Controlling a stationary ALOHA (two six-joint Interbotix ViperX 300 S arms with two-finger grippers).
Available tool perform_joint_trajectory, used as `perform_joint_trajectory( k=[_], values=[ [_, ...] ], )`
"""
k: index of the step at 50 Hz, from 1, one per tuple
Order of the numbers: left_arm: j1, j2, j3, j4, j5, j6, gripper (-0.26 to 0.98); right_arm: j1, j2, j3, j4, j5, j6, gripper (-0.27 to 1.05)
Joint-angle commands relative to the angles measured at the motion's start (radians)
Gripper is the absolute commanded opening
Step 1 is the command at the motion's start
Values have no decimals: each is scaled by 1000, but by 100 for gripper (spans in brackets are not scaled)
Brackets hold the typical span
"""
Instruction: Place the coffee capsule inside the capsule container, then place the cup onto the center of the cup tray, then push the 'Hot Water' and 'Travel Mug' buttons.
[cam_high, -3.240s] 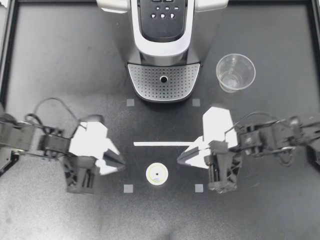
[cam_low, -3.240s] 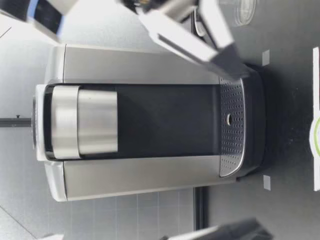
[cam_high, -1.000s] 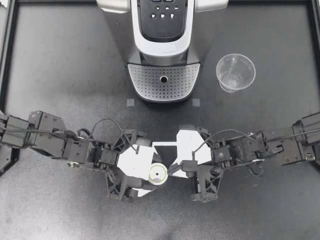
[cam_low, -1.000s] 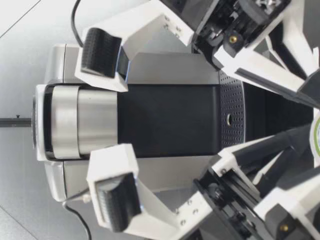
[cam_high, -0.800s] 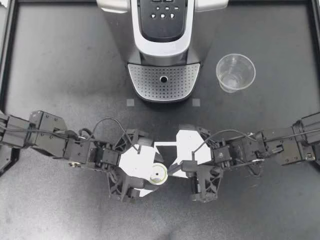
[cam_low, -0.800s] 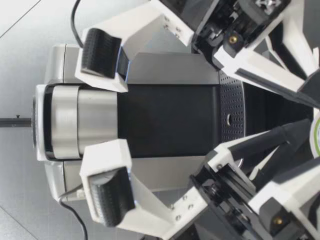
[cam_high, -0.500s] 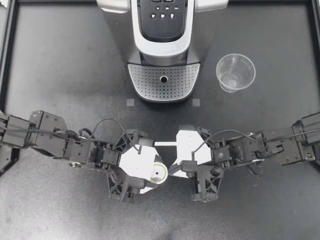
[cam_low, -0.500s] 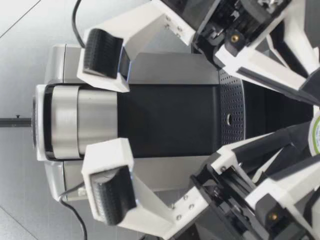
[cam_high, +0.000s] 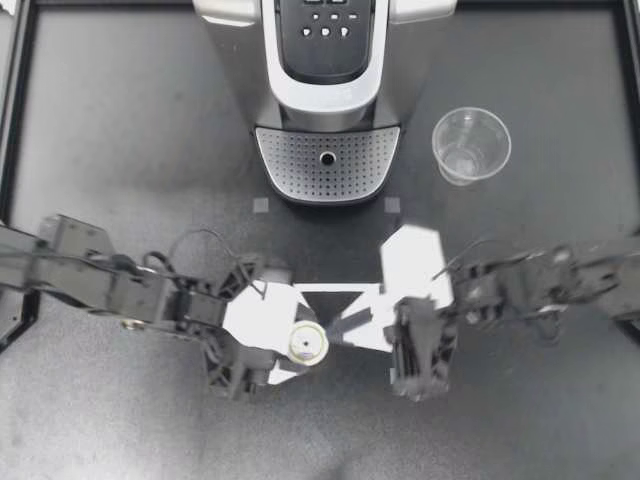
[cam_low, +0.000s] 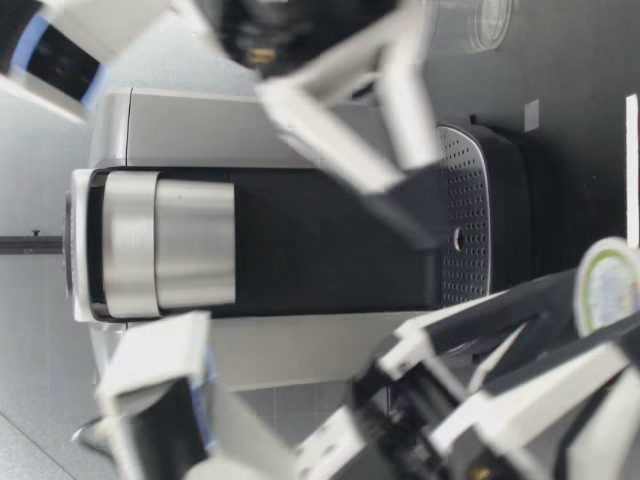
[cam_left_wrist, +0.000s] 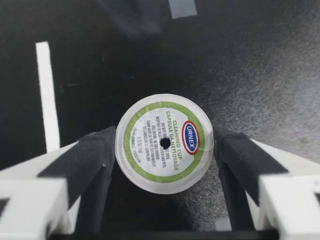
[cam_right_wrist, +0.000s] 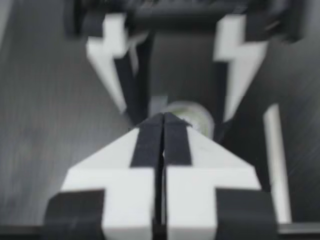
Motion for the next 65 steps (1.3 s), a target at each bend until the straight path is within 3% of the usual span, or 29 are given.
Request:
perform_joint_trajectory(
  k=[1, 14, 30, 65],
  values=[
    [-2, -61, 0, -2, -8, -9, 44, -49, -54, 9, 20, -95, 0, 6],
    [-2, -143, 51, -3, -17, -28, 44, -187, -118, 66, 67, -327, -2, 6],
    [-2, -153, 60, -3, -32, -28, 44, -287, -130, 69, 71, -405, -3, 6],
    [-2, -160, 60, -2, -26, -18, 44, -342, -147, -9, 71, -563, -14, 6]
  ],
)
